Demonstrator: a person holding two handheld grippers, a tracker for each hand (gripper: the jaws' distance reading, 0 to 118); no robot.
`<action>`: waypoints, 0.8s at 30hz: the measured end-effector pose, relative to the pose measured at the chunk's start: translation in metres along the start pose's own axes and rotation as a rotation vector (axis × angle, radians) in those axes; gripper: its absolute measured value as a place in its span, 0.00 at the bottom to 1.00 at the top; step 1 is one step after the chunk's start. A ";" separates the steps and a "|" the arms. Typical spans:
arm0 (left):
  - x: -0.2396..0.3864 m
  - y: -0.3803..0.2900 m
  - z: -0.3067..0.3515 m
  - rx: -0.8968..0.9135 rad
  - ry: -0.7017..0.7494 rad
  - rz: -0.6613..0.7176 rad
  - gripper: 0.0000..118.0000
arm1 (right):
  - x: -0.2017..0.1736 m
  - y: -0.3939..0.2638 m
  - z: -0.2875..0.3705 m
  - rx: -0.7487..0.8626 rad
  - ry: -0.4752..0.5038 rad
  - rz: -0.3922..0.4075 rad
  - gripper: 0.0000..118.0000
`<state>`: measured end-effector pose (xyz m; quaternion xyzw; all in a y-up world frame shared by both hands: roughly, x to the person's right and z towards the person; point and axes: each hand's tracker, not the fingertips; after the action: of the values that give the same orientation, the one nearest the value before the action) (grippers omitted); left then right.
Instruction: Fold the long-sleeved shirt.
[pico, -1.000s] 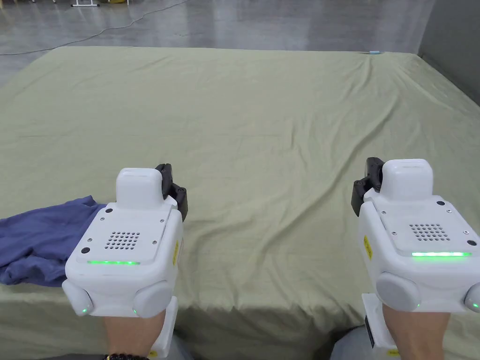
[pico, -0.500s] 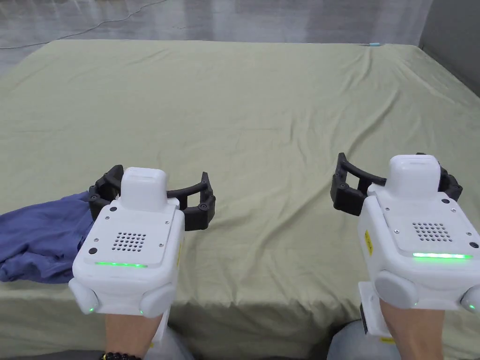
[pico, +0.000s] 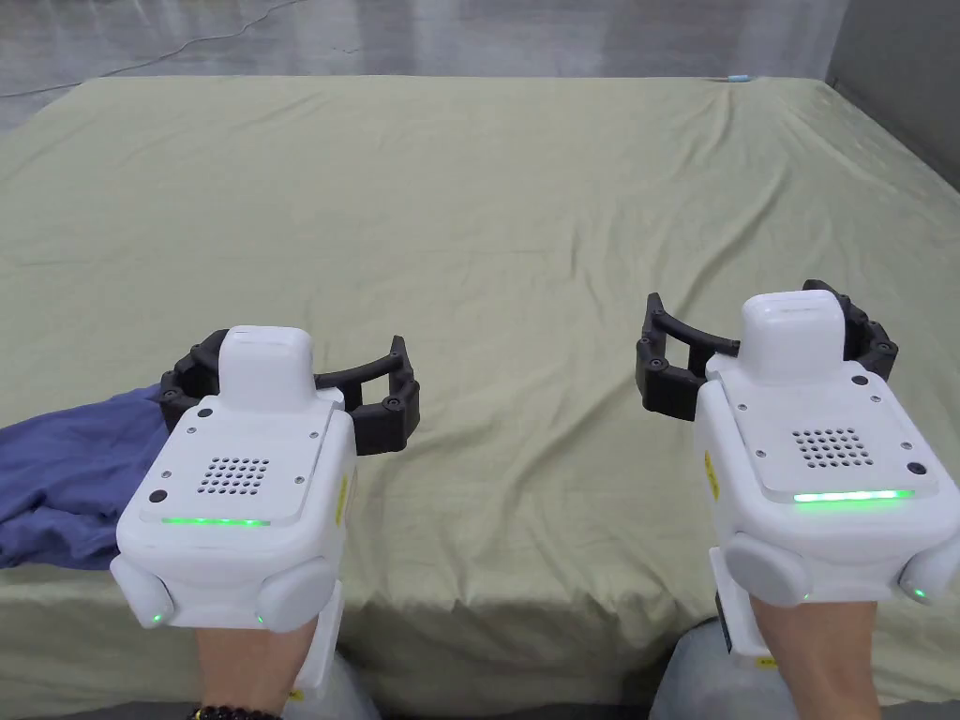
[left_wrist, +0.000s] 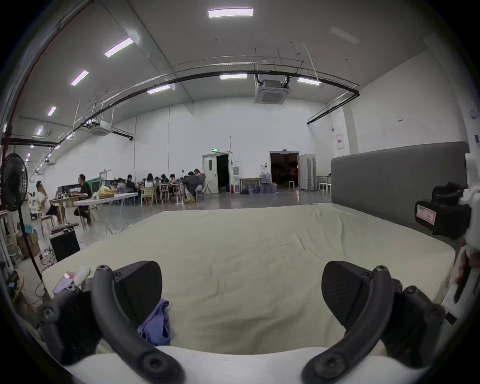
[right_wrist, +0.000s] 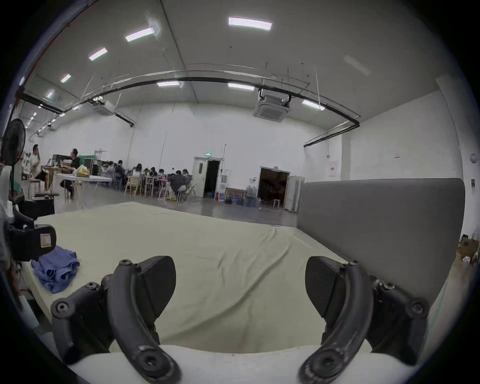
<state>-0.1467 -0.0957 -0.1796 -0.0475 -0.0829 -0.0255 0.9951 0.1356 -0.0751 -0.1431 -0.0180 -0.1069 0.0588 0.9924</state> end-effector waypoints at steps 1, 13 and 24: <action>0.000 0.001 0.001 0.000 -0.003 0.007 1.00 | -0.001 0.001 0.001 0.004 -0.002 -0.006 0.87; -0.003 0.007 -0.005 -0.010 -0.005 0.024 1.00 | 0.000 0.020 -0.006 0.031 -0.001 -0.009 0.87; -0.002 0.008 0.001 0.001 0.010 0.024 1.00 | 0.002 0.009 0.000 -0.007 0.001 -0.044 0.87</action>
<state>-0.1482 -0.0871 -0.1795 -0.0480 -0.0776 -0.0136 0.9957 0.1366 -0.0656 -0.1434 -0.0194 -0.1067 0.0366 0.9934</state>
